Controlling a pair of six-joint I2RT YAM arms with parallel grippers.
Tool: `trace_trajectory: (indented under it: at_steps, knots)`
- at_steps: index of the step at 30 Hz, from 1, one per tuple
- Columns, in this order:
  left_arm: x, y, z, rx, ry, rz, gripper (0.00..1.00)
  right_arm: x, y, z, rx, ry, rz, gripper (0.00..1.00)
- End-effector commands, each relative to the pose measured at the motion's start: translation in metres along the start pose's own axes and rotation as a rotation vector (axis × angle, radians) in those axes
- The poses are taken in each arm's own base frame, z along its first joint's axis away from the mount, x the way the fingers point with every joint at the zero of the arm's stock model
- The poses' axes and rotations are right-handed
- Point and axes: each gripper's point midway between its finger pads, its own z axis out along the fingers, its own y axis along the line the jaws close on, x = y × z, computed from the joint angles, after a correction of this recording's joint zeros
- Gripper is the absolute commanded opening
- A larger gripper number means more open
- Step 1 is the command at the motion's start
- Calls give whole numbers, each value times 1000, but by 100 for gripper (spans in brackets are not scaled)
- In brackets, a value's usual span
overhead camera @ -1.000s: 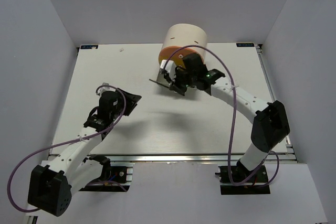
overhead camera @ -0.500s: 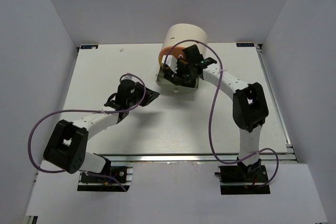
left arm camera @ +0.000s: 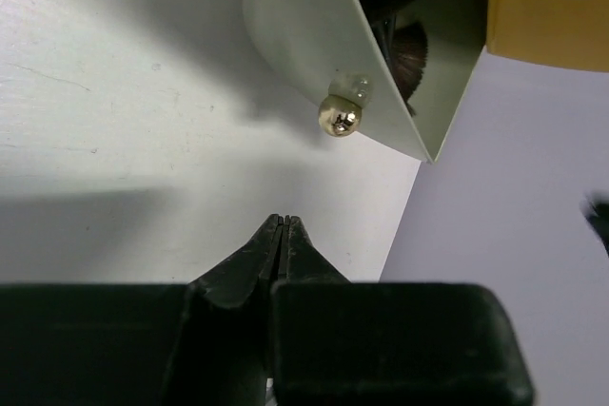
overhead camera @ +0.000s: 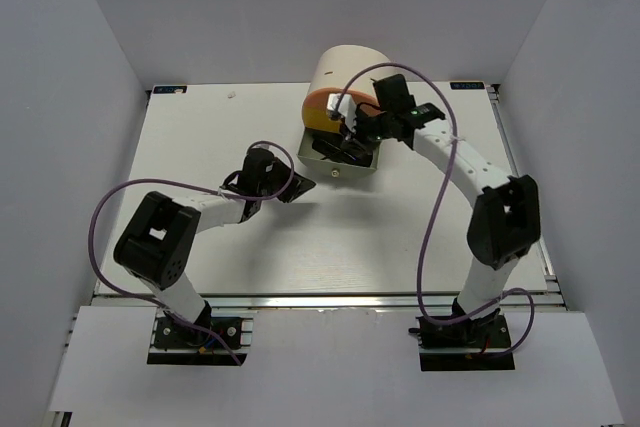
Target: Organize the makeup
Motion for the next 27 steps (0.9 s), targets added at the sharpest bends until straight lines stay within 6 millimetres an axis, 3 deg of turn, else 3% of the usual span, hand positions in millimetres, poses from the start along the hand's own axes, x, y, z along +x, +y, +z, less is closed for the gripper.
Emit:
trace_trajectory:
  at_steps: [1,4,7,10,11,13,14,15,16,17,18,22,27]
  knots:
    - [-2,-27,1,69,10,32,9,-20,67,-29,-258,-131,-99,0]
    - [-6,-27,-5,40,-9,68,9,24,101,-18,-358,3,-154,0]
    - [-14,-24,-20,-15,-57,110,9,60,101,-4,-304,114,-117,0]
    - [-25,-25,-42,-39,-120,146,11,79,87,9,-176,179,-86,0]
    - [-26,-20,-48,-47,-133,153,16,89,76,13,-112,223,-84,0]
    - [-36,-30,-69,-16,-206,169,27,91,57,25,12,219,-53,0]
    - [-36,-23,-75,-21,-220,169,34,100,45,28,80,262,-46,0]
    - [-40,-23,-82,-19,-243,169,49,99,38,32,127,268,-46,0]
    - [-45,-29,-95,2,-280,177,56,100,19,36,231,276,-26,0]
    - [-48,-32,-101,12,-298,181,62,100,14,39,254,275,-28,0]
    - [-52,-21,-107,-33,-323,174,70,98,10,43,278,274,-36,0]
    - [-69,-21,-135,-59,-419,191,77,97,1,55,306,254,-19,20]
    - [-76,-17,-156,-75,-467,185,78,87,-4,63,316,220,11,33]
